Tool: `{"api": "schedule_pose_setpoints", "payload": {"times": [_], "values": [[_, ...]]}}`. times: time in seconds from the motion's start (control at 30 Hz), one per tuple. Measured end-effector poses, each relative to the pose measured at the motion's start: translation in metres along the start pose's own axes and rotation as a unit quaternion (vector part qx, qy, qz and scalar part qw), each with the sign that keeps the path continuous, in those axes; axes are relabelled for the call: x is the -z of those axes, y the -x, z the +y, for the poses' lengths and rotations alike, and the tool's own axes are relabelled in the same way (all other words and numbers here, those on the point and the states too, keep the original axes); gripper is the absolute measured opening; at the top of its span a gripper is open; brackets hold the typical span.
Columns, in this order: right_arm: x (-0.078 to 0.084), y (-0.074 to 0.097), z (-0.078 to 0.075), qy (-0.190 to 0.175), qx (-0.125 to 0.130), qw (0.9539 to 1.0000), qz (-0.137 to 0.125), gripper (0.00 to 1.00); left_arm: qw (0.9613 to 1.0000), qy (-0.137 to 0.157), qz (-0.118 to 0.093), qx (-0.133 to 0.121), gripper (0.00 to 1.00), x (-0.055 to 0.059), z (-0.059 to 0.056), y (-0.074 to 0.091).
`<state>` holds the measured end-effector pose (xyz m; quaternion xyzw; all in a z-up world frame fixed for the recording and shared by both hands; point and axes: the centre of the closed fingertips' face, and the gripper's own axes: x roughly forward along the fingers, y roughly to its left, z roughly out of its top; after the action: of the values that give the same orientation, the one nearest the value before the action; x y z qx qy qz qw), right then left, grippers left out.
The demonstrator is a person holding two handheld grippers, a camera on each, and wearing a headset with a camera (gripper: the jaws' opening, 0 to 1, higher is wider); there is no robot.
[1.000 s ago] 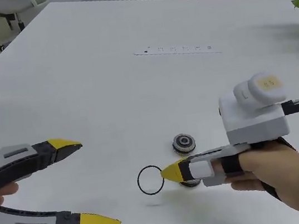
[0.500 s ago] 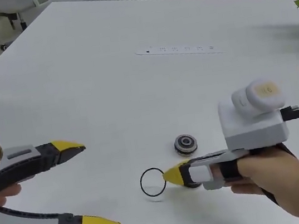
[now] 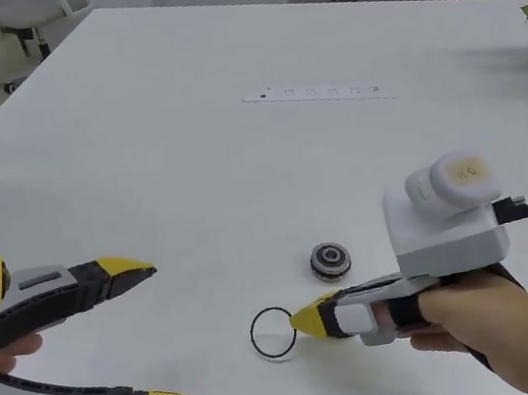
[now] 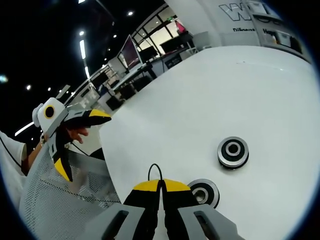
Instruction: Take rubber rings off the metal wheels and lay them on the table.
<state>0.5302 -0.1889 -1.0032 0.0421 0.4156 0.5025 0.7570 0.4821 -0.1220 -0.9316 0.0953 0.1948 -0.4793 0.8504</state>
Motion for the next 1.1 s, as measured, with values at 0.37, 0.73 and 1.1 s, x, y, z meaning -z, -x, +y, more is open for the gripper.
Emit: {"api": "schedule_pose_setpoints", "payload": {"times": [0.37, 0.73, 1.1], "values": [[0.0022, -0.0017, 0.0000, 0.020, 0.002, 0.9998, 0.008, 0.00, 1.0000, 0.003, 0.003, 0.000, 0.81, 0.0013, -0.0002, 0.0001], [0.0054, -0.0035, 0.0018, 0.036, -0.001, 0.9992, 0.020, 0.06, 1.0000, 0.003, 0.006, 0.001, 0.81, 0.0022, -0.0010, -0.0003], [0.0076, -0.0049, 0.0052, 0.102, 0.011, 0.9940, 0.038, 0.12, 0.9999, 0.000, 0.010, 0.004, 0.81, 0.0035, -0.0022, -0.0010]]}}
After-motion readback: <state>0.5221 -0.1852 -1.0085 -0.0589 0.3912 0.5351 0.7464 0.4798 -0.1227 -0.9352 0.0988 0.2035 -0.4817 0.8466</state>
